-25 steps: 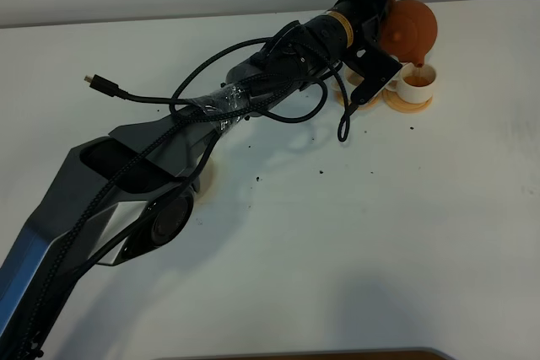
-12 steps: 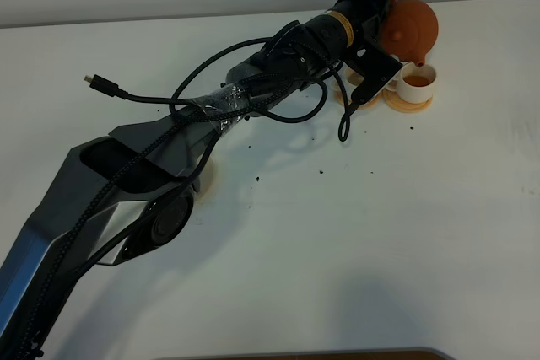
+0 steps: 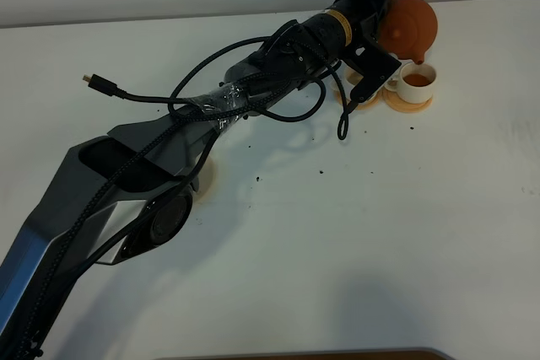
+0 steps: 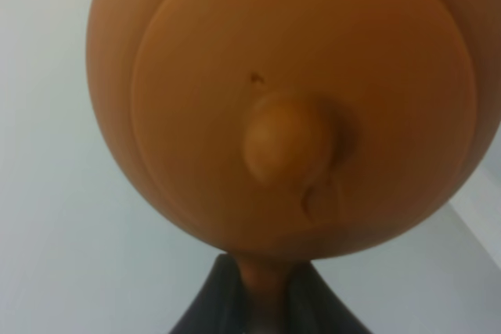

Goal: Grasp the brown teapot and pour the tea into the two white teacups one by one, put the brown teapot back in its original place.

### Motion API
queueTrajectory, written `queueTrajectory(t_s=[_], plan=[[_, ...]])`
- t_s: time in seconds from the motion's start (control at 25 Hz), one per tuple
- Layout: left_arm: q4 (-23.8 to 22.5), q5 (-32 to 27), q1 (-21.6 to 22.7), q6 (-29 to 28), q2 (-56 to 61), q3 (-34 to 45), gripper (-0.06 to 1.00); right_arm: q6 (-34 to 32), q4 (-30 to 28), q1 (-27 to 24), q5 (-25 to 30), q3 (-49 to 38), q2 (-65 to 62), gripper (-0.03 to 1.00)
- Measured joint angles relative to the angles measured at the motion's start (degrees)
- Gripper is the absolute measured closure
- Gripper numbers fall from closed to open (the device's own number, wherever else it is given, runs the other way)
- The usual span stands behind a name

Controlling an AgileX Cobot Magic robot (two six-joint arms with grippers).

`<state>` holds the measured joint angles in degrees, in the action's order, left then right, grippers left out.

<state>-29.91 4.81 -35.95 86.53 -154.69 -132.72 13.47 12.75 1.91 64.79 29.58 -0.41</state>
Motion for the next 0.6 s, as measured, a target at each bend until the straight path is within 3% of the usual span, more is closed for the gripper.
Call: queueTrajectory(t_s=[0.6], plan=[[-1.3,0.9,0.0,0.1,0.0,0.0,0.8,0.0,0.0,0.0,0.0,0.0,0.0,0.73]])
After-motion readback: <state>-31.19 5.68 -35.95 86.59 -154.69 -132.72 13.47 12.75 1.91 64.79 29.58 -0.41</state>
